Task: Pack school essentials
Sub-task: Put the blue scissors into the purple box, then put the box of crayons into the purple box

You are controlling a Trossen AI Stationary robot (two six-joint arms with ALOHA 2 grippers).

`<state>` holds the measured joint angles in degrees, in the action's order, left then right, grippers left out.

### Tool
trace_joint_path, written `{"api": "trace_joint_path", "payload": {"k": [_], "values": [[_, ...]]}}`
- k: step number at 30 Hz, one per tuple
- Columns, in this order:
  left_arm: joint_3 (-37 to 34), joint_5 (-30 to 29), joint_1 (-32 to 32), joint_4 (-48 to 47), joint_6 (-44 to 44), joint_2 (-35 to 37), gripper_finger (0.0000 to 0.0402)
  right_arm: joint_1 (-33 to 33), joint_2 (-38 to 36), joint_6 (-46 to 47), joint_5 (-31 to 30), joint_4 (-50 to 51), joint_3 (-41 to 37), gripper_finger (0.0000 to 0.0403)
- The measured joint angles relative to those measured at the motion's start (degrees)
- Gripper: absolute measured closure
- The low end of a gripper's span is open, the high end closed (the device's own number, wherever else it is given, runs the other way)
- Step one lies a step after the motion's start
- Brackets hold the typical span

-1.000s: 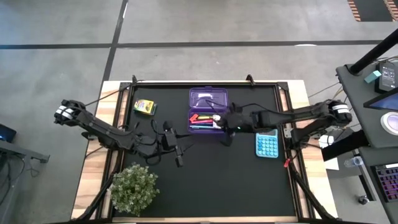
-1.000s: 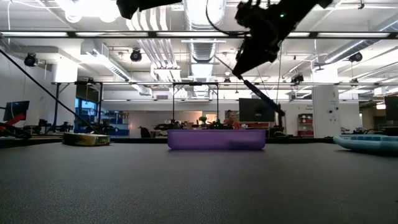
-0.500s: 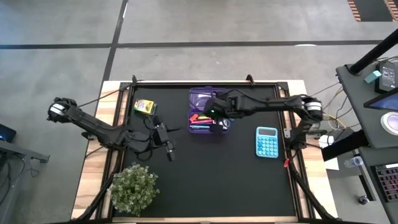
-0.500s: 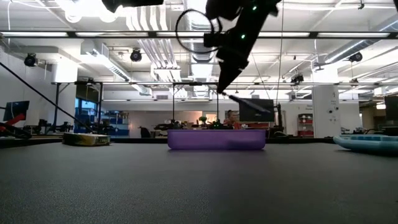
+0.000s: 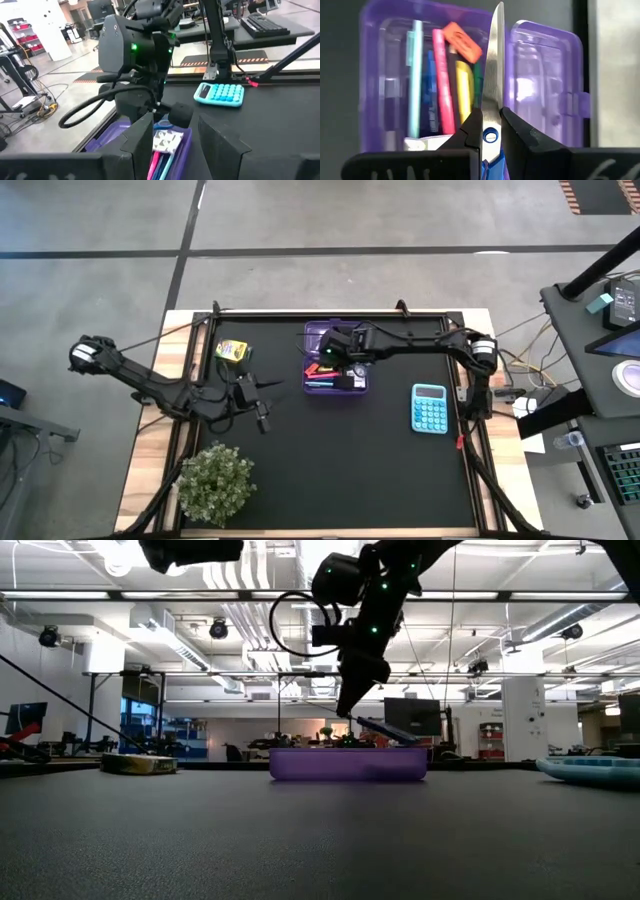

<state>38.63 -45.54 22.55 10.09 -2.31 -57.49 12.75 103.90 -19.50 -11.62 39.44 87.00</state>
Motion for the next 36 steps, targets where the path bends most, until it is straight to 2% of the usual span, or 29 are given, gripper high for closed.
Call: {"api": "trace_joint_path", "payload": {"k": [6,10,20,30,36], "values": [[-2.49,-0.02,-0.04,5.72,-4.02,1.28,0.0263,-0.07,0.98,0.91,1.96,-1.65,-0.04,0.0370],[-2.38,0.00,-0.02,5.95,-4.55,1.48,0.0263,-0.07,2.48,1.09,6.10,-2.03,-0.03,0.0370],[-2.42,0.00,-0.02,5.57,-4.57,1.28,0.0263,-0.04,5.38,1.10,5.62,-3.25,-0.09,0.0364],[-2.42,0.00,0.00,5.55,-4.58,0.96,0.0263,-0.52,4.66,-0.55,8.09,-3.83,-0.09,0.0278],[-2.42,0.01,0.00,4.85,-4.50,0.96,0.0263,-1.17,3.39,0.29,7.60,-2.00,1.53,0.0246]]}}
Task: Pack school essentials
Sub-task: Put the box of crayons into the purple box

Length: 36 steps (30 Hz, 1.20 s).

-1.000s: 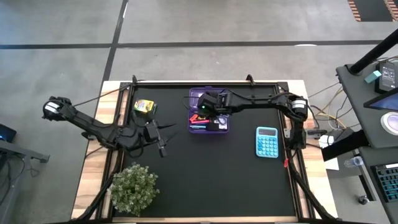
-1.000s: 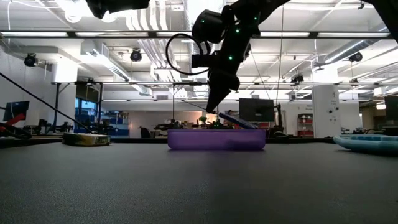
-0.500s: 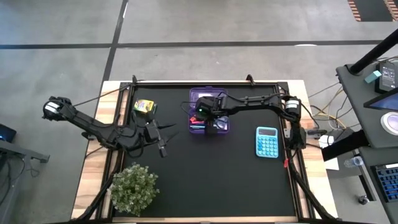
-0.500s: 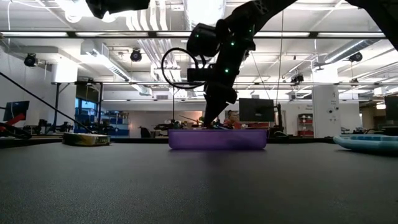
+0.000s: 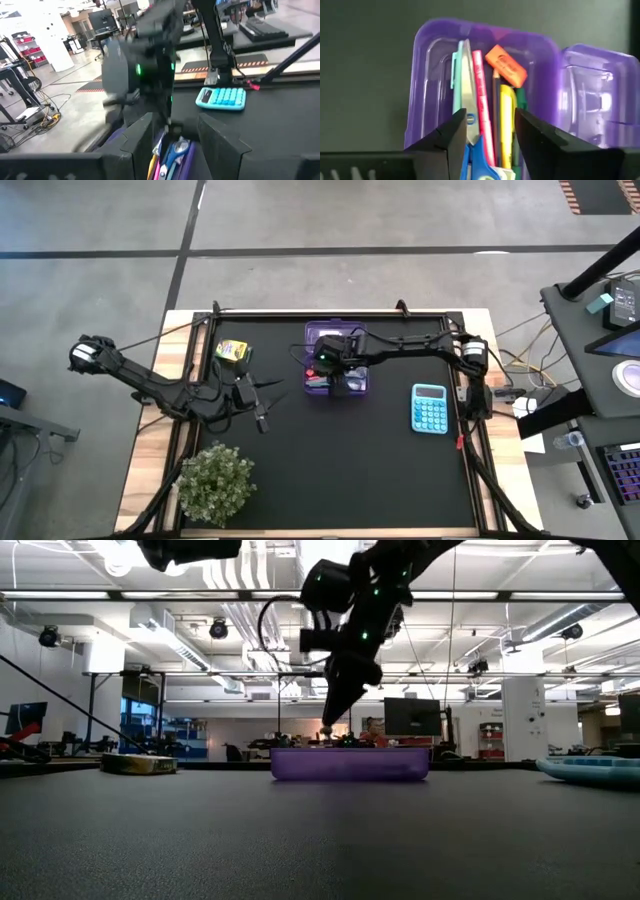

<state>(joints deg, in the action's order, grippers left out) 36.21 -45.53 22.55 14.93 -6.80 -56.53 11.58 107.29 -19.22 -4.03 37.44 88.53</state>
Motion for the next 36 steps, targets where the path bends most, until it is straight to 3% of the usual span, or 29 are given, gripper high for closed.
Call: {"api": "trace_joint_path", "payload": {"k": [6,14,19,23,25,28,32,36], "values": [[-0.66,0.01,-0.02,-2.46,0.42,-0.96,0.0263,-1.15,-6.51,1.56,0.08,-7.55,-3.70,0.0252],[-1.83,-4.77,-2.27,-0.85,-1.65,-2.08,0.0263,-1.33,-19.18,4.69,-0.05,-32.88,-22.71,0.0274],[-1.71,-4.92,-5.22,7.76,-3.81,-1.92,0.0263,-2.49,-26.42,7.49,-0.51,-48.18,-33.29,0.0280],[-1.75,-6.89,-7.63,5.49,5.44,-1.95,0.0263,-4.44,-31.63,6.09,-0.43,-53.58,-38.38,0.0284],[-1.71,-8.13,-9.55,1.39,13.43,-1.91,0.0263,-5.06,-33.74,5.10,-0.38,-54.00,-40.70,0.0286],[0.42,-7.01,-14.27,-13.86,28.00,-1.77,0.0263,-5.34,-36.85,4.82,-0.42,-55.58,-44.01,0.0290],[6.16,3.16,-24.46,-40.56,48.04,-3.95,0.0263,-5.34,-39.58,5.25,-0.42,-57.37,-47.82,0.0294],[8.77,11.94,-34.31,-54.46,54.34,-9.21,0.0263,-5.34,-40.66,5.43,-0.40,-60.07,-50.45,0.0300]]}}
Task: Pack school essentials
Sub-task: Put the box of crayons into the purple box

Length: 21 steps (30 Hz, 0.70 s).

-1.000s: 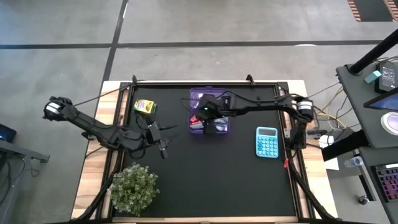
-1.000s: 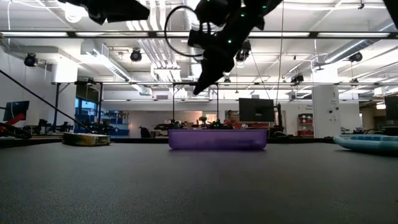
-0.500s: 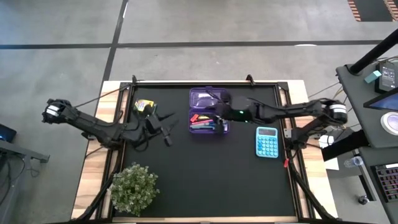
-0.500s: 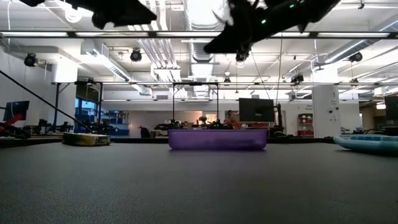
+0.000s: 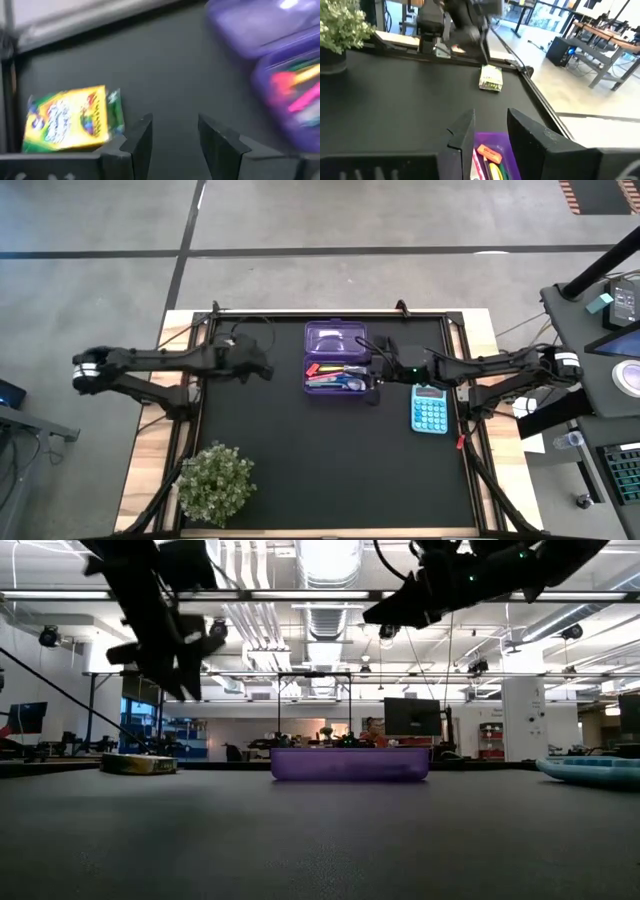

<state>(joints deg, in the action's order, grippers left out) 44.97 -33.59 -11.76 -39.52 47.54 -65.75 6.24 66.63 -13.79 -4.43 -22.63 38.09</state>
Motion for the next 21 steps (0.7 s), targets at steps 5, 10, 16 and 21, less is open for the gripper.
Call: {"api": "trace_joint_path", "payload": {"k": [5,10,16,21], "values": [[1.22,6.15,-9.16,-2.10,-2.74,-8.26,0.0263,0.02,-0.13,-0.56,0.00,-0.15,-1.35,0.0306],[4.75,6.68,-16.00,-8.79,-4.74,-17.34,0.0263,0.02,-0.56,-3.58,-0.02,-2.84,-1.35,0.0312],[7.96,4.89,-21.43,-12.79,-8.76,-26.55,0.0263,0.02,-1.68,-6.38,-0.04,-3.87,-1.09,0.0310],[9.48,4.77,-22.65,-13.05,-9.17,-30.76,0.0263,0.02,-2.05,-6.38,-0.04,-3.91,-1.03,0.0315]]}}
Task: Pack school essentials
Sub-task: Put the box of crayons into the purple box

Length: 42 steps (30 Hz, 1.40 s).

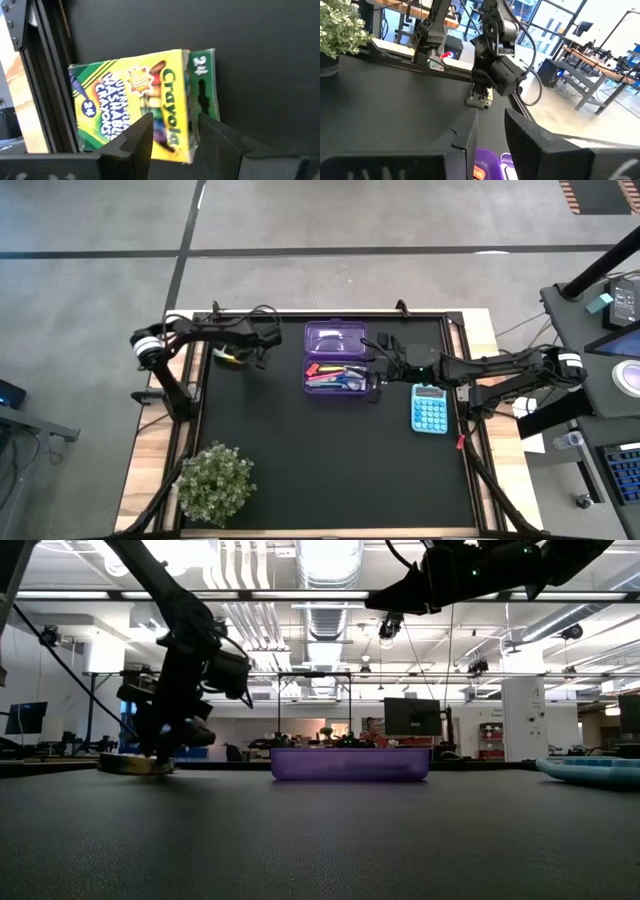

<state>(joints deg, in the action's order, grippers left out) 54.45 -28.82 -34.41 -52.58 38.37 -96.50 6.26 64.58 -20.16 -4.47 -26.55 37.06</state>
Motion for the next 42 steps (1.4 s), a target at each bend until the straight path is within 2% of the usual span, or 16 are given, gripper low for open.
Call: {"api": "trace_joint_path", "payload": {"k": [16,20,25,29,33,37,42], "values": [[-0.48,-0.41,-0.11,1.94,1.66,-1.83,0.0268,0.00,-0.01,0.06,-0.01,0.47,0.00,0.0320],[-0.48,-1.06,-0.10,2.45,1.68,-3.39,0.0305,0.00,-0.01,0.19,-0.01,0.50,0.00,0.0323],[-0.48,-1.20,0.00,2.49,1.33,-3.69,0.0380,0.00,-0.01,0.14,-0.02,0.51,0.00,0.0319],[-0.50,-0.64,0.55,3.53,1.15,-2.43,0.0394,0.00,-0.01,0.05,-0.02,0.50,0.00,0.0320],[-0.28,-0.87,2.77,2.57,0.51,-0.29,0.0400,0.00,-0.01,0.04,-0.02,0.52,0.00,0.0326],[0.29,-3.69,7.18,2.36,-0.49,3.01,0.0401,0.00,-0.01,0.03,-0.02,0.57,0.00,0.0327],[1.07,-6.37,15.24,2.43,-7.42,8.56,0.0401,0.00,-0.01,-0.65,-0.04,1.65,0.00,0.0327]]}}
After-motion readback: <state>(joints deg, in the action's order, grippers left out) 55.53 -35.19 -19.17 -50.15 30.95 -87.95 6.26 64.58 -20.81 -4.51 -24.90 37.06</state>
